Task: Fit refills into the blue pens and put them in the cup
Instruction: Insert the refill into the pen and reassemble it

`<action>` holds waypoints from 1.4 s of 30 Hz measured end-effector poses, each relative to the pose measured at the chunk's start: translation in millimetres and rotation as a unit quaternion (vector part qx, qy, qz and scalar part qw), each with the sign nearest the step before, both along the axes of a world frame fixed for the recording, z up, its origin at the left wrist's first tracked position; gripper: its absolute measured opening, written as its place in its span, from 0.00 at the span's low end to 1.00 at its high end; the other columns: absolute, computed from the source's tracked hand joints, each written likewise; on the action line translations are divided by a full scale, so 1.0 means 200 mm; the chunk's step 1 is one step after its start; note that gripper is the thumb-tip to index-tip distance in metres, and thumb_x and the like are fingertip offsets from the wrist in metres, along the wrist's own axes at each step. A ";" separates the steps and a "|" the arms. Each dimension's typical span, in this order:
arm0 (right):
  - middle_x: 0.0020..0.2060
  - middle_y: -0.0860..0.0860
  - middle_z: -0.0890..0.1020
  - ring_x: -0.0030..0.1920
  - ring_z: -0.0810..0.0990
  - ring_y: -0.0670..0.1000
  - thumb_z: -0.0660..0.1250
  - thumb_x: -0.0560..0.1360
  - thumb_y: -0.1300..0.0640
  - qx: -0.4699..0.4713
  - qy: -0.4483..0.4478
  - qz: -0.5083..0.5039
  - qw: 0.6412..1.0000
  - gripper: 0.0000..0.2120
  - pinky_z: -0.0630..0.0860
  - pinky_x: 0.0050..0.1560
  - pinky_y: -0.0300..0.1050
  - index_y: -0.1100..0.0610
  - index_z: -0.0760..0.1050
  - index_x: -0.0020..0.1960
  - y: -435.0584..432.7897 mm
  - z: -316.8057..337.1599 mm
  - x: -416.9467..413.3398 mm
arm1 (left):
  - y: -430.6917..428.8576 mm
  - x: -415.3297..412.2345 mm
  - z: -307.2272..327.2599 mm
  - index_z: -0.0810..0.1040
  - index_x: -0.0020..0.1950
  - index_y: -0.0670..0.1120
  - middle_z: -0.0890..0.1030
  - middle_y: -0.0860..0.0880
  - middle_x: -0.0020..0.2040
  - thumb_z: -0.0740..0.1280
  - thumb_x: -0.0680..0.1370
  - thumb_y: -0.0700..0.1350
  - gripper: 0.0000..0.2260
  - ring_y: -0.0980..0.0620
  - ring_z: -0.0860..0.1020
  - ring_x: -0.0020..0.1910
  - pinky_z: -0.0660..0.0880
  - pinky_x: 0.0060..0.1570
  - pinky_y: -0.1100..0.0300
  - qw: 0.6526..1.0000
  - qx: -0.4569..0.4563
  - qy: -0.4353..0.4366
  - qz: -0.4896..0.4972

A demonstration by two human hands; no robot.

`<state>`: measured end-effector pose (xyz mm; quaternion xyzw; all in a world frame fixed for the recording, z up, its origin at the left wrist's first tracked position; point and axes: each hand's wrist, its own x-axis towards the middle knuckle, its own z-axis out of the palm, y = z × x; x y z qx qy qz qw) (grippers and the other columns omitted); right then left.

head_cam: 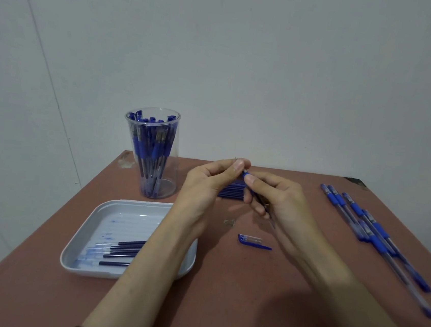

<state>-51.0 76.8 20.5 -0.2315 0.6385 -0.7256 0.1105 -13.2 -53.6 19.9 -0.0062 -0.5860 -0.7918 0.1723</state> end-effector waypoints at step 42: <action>0.20 0.42 0.75 0.20 0.70 0.39 0.70 0.74 0.58 0.161 0.045 -0.075 0.983 0.06 0.62 0.24 0.28 0.60 0.81 0.43 0.09 0.04 -0.04 | 0.07 0.01 -0.01 0.78 0.55 0.41 0.83 0.42 0.47 0.69 0.76 0.42 0.09 0.47 0.83 0.43 0.79 0.44 0.59 0.993 -0.027 -0.116 -0.016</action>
